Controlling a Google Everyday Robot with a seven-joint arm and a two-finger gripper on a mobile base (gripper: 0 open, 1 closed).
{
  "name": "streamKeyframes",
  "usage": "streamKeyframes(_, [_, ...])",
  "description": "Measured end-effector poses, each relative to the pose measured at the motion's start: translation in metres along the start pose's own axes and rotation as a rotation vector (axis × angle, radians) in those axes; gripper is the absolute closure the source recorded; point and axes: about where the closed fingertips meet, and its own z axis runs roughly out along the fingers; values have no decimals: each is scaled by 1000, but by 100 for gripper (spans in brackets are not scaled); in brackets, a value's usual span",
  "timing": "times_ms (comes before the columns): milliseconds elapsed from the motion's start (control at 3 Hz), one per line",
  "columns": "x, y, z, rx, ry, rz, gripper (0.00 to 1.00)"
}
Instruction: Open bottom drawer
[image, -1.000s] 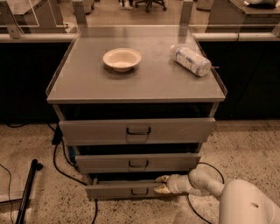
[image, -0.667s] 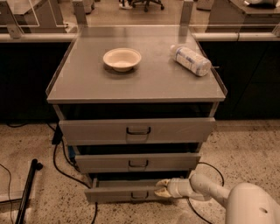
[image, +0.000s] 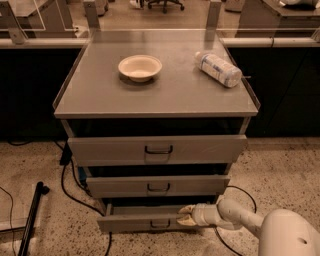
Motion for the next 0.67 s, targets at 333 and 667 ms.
streamKeyframes(333, [0, 0, 0, 0, 0, 0, 34])
streamKeyframes(667, [0, 0, 0, 0, 0, 0, 24])
